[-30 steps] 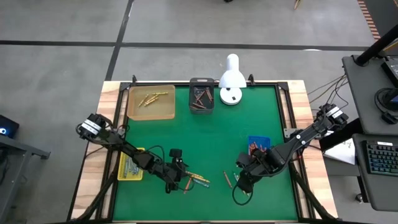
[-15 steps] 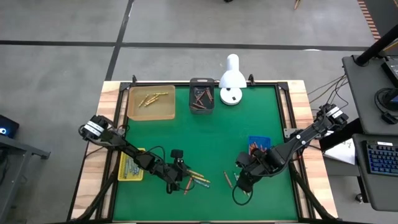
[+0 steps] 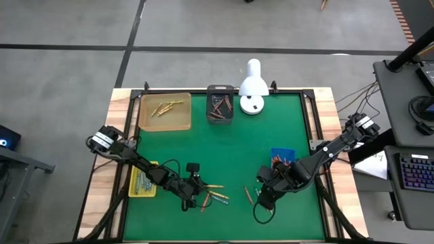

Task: Sort crayons
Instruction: Put the green crayon into the orange bin

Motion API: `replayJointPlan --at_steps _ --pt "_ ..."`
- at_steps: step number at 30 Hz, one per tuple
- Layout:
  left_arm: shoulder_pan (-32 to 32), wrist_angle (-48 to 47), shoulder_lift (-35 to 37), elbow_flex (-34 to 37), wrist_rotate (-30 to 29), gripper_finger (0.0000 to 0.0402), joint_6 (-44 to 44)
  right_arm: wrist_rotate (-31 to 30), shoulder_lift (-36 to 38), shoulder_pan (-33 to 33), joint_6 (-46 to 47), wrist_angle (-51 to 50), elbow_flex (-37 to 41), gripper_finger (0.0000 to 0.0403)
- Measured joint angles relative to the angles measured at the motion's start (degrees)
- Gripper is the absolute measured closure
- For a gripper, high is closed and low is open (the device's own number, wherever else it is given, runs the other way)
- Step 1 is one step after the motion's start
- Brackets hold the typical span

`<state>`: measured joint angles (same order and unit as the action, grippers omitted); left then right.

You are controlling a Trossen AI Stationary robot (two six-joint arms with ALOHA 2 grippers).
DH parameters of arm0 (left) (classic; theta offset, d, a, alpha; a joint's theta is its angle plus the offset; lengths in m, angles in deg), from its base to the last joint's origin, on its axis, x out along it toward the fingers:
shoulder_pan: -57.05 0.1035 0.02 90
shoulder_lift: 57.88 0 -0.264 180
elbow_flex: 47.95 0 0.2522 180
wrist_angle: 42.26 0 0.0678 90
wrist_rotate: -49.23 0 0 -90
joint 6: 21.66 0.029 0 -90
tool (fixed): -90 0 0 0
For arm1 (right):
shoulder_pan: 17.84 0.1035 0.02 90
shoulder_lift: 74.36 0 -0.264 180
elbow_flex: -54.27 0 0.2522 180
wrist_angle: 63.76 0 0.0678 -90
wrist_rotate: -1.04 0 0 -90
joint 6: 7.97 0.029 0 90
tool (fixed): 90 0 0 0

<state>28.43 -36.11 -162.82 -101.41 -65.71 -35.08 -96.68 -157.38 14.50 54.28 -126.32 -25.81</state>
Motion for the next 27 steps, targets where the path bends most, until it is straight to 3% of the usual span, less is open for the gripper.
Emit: replayJointPlan --at_steps 4,14,21,27 --pt "0.0 -0.3 0.0 0.0 -1.6 0.0395 -0.6 -1.1 0.0 0.0 -0.9 0.1 0.0 0.0337" --pt "0.2 -2.5 2.7 0.3 -3.2 0.0400 -0.7 -4.4 0.0 0.0 -4.6 0.4 0.0 0.0337" --pt "0.2 -8.2 10.8 0.3 -8.6 0.0401 -1.6 -8.4 0.0 -0.1 -8.3 2.4 0.0 0.0337" --pt "0.5 -20.6 21.4 0.2 -14.9 0.0401 -4.7 -15.2 0.0 -0.2 -13.6 4.2 0.0 0.0337"
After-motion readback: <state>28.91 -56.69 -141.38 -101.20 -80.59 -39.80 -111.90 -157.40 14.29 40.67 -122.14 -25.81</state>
